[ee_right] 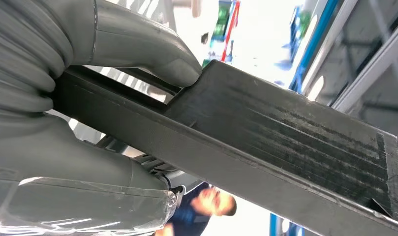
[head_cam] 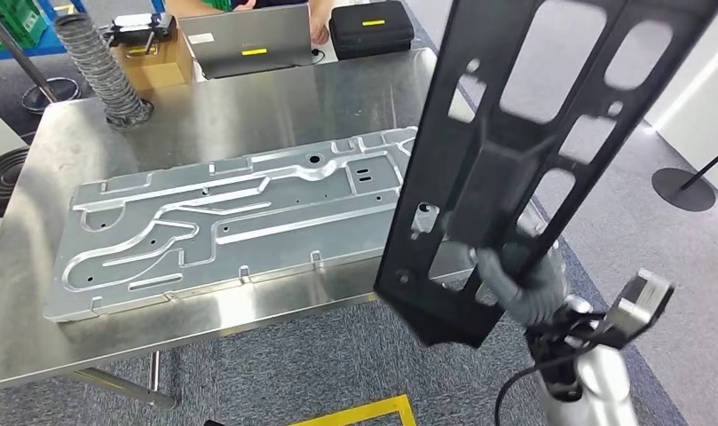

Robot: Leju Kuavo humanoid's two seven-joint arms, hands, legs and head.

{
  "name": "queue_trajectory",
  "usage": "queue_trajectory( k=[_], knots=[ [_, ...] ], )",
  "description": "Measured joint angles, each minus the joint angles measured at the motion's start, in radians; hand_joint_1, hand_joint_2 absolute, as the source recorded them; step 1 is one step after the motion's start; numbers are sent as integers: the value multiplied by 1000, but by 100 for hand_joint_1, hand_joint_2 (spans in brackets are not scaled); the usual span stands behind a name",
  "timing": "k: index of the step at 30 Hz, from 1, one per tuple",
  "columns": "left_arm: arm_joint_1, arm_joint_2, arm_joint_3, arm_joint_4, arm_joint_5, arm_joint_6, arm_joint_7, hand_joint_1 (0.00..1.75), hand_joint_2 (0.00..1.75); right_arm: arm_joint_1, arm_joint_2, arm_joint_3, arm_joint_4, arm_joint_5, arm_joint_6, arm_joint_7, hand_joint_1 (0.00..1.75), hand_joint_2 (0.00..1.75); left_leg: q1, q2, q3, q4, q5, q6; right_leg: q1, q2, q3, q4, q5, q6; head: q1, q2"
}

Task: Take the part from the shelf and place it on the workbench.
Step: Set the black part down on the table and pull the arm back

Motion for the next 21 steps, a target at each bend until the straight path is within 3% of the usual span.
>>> queue_trajectory(
  k=[1, 2, 3, 5, 7, 8, 12, 14, 16, 17, 18, 19, 21],
  knots=[
    [0, 0, -1, 0, -1, -1, 1, 0, 175, -23, -7, -11, 19, -10, 2, 13, 175, 175, 3, 0, -30, 61, -21, -4, 0, 0, -1, 1, 0, 0, 0, 0],
    [1, 0, -2, 0, -1, -2, 2, 0, 175, -44, -13, -20, 38, -16, 4, 24, 175, 175, 4, 0, -47, 93, -23, -7, 0, -1, -1, 2, 0, 0, 0, 0],
    [1, 0, -2, 0, -2, -3, 3, 0, 175, -67, -19, -27, 57, -19, 5, 35, 175, 175, 6, 0, -47, 87, -5, -9, 0, 0, -1, 4, -1, 1, 0, 0],
    [0, 0, -2, 0, -1, -3, 5, 0, 175, -117, -28, -33, 94, -20, 5, 54, 175, 175, 9, 2, 5, -32, 70, -9, -2, 1, -1, 11, -6, 6, 0, 0],
    [-2, 0, -2, 0, -1, -4, 5, 0, 175, -171, -38, -35, 131, -18, 2, 70, 175, 175, 7, 3, 56, -151, 115, -1, 0, 3, -5, 20, -11, 16, 0, 0],
    [-2, 0, -2, 0, 0, -4, 5, 0, 175, -198, -44, -36, 152, -17, 1, 77, 175, 175, 6, 3, 66, -176, 119, 5, 2, 4, -8, 22, -12, 21, 0, 0],
    [-1, 0, -1, 0, 3, -6, 5, 0, 175, -272, -63, -36, 221, -14, -8, 90, 175, 175, 5, -2, 67, -190, 124, 33, -1, 2, -16, 37, -23, 44, 0, 0],
    [-1, -1, -1, 0, 4, -7, 5, 0, 175, -298, -72, -35, 252, -10, -12, 92, 175, 175, 8, -2, 69, -195, 127, 41, -4, 3, -56, 127, -75, 54, 0, 0],
    [0, -2, -1, 0, 4, -8, 5, 0, 175, -313, -78, -33, 287, 0, -15, 90, 175, 175, 7, -2, 68, -195, 127, 43, -6, 3, -126, 268, -132, 60, 0, 0],
    [1, -3, -1, 0, 4, -8, 5, 0, 175, -317, -81, -32, 307, 7, -17, 88, 175, 175, 6, -3, 69, -195, 126, 44, -7, 3, -150, 312, -140, 62, 0, 0],
    [1, -3, -1, 0, 3, -8, 5, 0, 175, -322, -84, -30, 324, 15, -19, 84, 175, 175, 6, -4, 69, -194, 126, 44, -7, 3, -156, 316, -127, 61, 0, 0],
    [1, -3, -1, 0, 3, -8, 5, 0, 175, -330, -87, -28, 341, 25, -22, 80, 175, 175, 6, -4, 70, -194, 125, 43, -7, 3, -141, 276, -96, 59, 0, 0],
    [0, -5, -1, 0, 0, -8, 4, 0, 175, -353, -93, -23, 370, 46, -32, 71, 175, 175, 4, -6, 71, -192, 123, 40, -5, 3, -76, 131, -22, 50, 0, 0]
  ],
)
